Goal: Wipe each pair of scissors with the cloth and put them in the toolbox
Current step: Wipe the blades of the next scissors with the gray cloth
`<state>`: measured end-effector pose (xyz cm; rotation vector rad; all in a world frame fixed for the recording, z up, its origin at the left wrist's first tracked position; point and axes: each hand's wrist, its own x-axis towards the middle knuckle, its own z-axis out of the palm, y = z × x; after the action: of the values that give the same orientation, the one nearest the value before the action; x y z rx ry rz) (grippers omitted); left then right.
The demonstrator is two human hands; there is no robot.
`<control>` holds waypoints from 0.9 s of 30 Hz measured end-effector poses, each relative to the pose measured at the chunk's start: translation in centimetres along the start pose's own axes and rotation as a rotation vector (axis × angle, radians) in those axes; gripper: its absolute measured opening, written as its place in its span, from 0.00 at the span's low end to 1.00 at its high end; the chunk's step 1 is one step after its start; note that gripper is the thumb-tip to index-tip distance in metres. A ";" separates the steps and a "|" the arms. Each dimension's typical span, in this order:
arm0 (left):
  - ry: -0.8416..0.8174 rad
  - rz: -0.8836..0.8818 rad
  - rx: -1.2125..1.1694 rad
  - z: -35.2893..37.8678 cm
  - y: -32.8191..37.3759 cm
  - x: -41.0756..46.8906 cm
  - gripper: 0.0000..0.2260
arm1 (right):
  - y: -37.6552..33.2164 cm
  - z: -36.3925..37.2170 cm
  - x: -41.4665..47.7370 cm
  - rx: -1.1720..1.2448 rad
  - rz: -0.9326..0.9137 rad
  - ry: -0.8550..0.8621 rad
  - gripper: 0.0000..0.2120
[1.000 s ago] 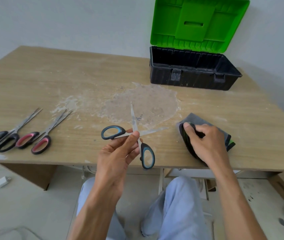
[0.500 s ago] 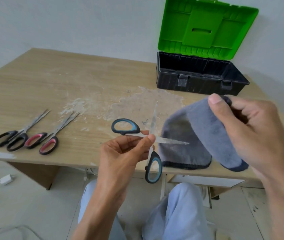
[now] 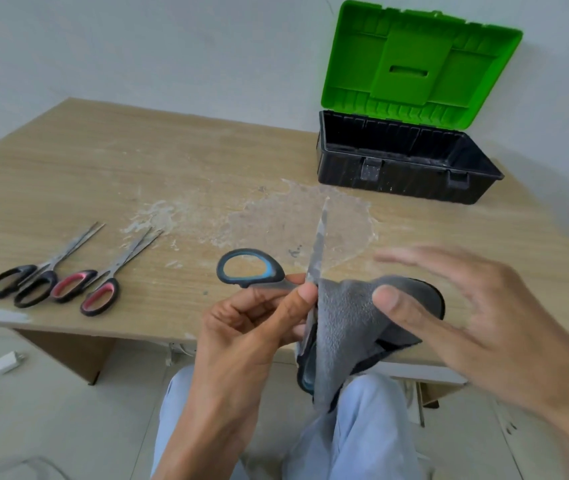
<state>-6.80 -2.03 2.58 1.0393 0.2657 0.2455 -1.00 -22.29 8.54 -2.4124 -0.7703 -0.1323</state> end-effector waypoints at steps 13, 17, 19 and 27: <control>0.031 0.048 0.127 -0.4 0.2 -0.5 0.09 | -0.3 -0.1 -1.4 0.099 -0.222 0.097 0.09; -0.005 0.063 0.076 0.2 0.3 -0.7 0.09 | -0.2 -0.7 -1.8 0.101 -0.206 0.005 0.12; -0.032 0.079 0.064 0.4 0.4 -1.0 0.09 | -0.4 -0.9 -1.6 0.109 -0.127 -0.001 0.18; -0.075 0.117 0.084 0.1 1.2 -1.5 0.04 | -0.7 1.6 -0.9 0.339 -0.036 -0.087 0.13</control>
<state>-8.33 -1.99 3.84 1.1468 0.1481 0.3019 -2.26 -21.34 7.40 -2.0947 -0.8053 0.0840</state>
